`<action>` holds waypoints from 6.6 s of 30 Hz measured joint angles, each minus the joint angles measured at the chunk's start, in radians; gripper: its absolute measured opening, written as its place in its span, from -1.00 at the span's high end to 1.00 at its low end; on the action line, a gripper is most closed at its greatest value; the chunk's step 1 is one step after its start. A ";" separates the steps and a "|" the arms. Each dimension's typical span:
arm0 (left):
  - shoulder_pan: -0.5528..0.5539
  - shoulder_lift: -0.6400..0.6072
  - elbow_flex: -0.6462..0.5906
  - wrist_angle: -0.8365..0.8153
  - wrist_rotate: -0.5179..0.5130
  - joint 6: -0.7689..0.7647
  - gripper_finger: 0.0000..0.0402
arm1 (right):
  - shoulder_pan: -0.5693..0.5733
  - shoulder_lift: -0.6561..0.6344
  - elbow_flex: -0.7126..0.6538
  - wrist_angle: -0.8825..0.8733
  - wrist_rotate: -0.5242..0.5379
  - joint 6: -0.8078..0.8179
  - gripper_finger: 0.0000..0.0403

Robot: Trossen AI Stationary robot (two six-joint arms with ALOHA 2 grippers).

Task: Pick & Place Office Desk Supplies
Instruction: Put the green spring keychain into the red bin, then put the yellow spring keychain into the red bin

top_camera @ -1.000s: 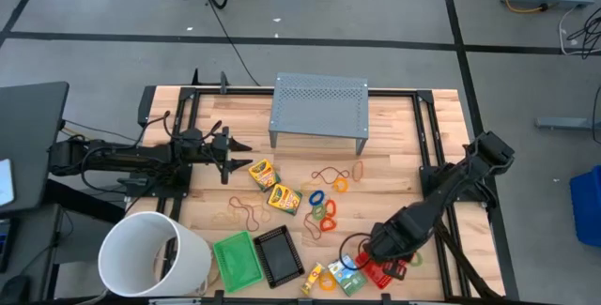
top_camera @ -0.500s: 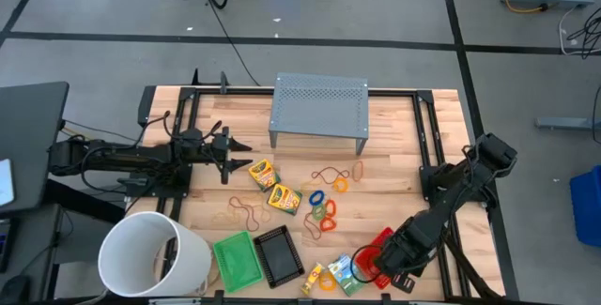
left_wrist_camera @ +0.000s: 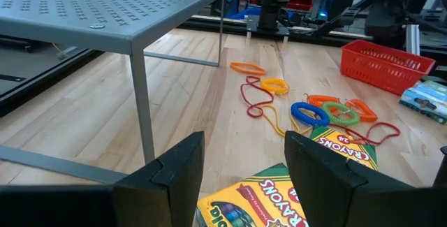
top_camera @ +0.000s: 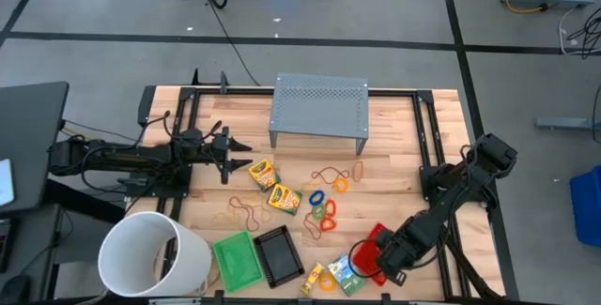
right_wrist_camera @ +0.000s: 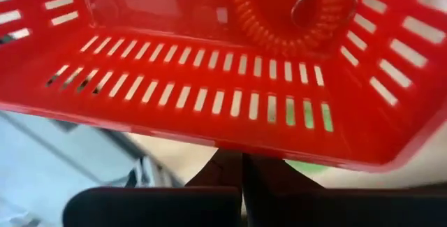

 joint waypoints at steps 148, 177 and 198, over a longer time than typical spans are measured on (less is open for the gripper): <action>0.000 0.000 0.000 0.091 0.000 0.059 -0.01 | -0.659 -0.001 -0.006 0.188 0.431 -1.267 0.05; 0.000 0.000 0.000 0.088 -0.007 0.059 -0.01 | -0.647 0.106 -0.044 0.304 0.399 -1.367 0.88; 0.000 0.000 0.000 0.087 -0.011 0.059 -0.01 | -0.449 0.085 0.355 -0.288 0.573 -1.121 0.99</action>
